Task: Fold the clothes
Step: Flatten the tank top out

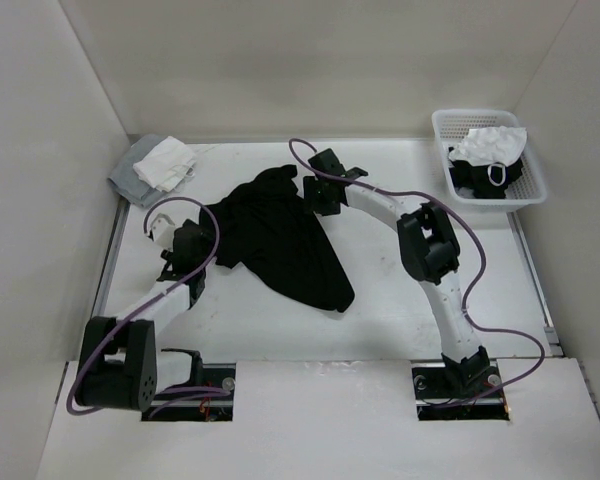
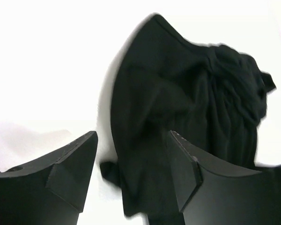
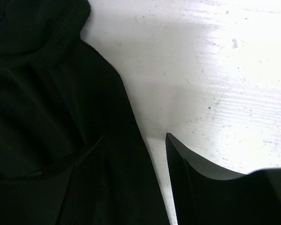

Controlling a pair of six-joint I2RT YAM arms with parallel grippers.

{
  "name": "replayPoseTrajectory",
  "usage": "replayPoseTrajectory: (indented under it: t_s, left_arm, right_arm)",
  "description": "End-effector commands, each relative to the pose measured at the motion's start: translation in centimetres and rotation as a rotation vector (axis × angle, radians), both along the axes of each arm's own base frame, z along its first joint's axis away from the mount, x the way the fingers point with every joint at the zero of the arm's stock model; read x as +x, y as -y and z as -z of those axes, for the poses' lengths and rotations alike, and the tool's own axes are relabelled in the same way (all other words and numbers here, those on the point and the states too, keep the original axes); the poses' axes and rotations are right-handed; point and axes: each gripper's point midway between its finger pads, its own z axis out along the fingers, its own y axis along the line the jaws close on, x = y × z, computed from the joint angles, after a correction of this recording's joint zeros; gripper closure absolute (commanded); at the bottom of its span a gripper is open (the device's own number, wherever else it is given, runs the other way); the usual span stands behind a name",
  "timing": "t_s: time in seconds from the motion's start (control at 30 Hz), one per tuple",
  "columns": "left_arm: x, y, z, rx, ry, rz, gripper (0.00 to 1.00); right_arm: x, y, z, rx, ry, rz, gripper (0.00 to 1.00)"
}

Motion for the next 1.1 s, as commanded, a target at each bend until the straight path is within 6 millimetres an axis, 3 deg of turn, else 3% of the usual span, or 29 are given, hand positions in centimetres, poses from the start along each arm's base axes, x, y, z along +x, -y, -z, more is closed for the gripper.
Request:
replayPoseTrajectory:
  t_s: [0.0,0.1,0.23,0.3,0.33,0.4,0.43,0.5,0.57,0.63,0.67,0.7,0.77,0.83,0.87,1.07]
  left_arm:
    - [3.8,-1.8,-0.5,0.002,0.012,-0.058,0.4]
    - [6.6,-0.7,1.5,-0.049,-0.034,0.008,0.41]
    - [8.4,0.1,3.0,-0.093,-0.061,0.047,0.47]
    - [9.0,-0.3,3.7,-0.125,-0.069,0.026,0.66]
    - [9.4,-0.3,3.5,-0.137,-0.049,0.024,0.79]
    - [9.8,-0.1,2.5,-0.153,-0.014,0.03,0.88]
    - [10.2,0.1,1.4,-0.155,0.025,0.038,0.93]
    - [10.8,1.2,-1.8,-0.153,0.118,0.074,0.97]
    - [10.7,2.2,-5.5,-0.153,0.204,0.101,0.99]
    - [9.6,3.5,-10.8,-0.149,0.325,0.137,1.0]
    - [8.9,3.8,-12.5,-0.149,0.363,0.144,1.0]
    - [7.5,4.3,-15.4,-0.143,0.429,0.161,1.0]
    - [5.1,4.6,-19.1,-0.122,0.509,0.186,1.0]
    - [1.4,4.7,-23.0,-0.109,0.597,0.206,1.0]
    - [0.9,4.7,-23.5,-0.11,0.61,0.209,1.0]
    - [-8.6,4.2,-29.4,-0.068,0.715,0.267,1.0]
  right_arm:
    - [0.9,-0.9,-0.8,0.027,0.009,-0.025,0.43]
    - [1.3,-1.5,-0.9,0.045,0.012,-0.033,0.51]
    - [1.1,-2.3,-1.0,0.068,-0.011,-0.058,0.54]
    - [1.2,-2.4,-1.0,0.065,-0.019,-0.064,0.53]
    - [1.0,-2.6,-1.0,0.07,-0.026,-0.075,0.62]
    - [1.0,-2.8,-0.9,0.079,-0.031,-0.081,0.77]
    - [1.0,-2.9,-1.3,0.088,-0.016,-0.076,0.9]
    - [1.2,-2.6,-2.8,0.112,0.043,-0.061,0.96]
    - [0.7,-2.0,-5.4,0.148,0.137,-0.05,0.98]
    - [-1.1,-1.3,-9.2,0.195,0.231,-0.043,0.99]
    - [-2.4,-0.5,-11.3,0.214,0.278,-0.039,0.99]
    - [-4.1,0.4,-13.2,0.229,0.32,-0.03,0.99]
    - [-6.7,1.8,-16.0,0.252,0.379,-0.021,0.99]
    - [-10.8,3.3,-19.2,0.285,0.443,-0.026,0.99]
    - [-11.2,3.5,-19.6,0.289,0.45,-0.028,0.98]
    - [-20.6,6.7,-26.5,0.39,0.578,-0.048,0.97]
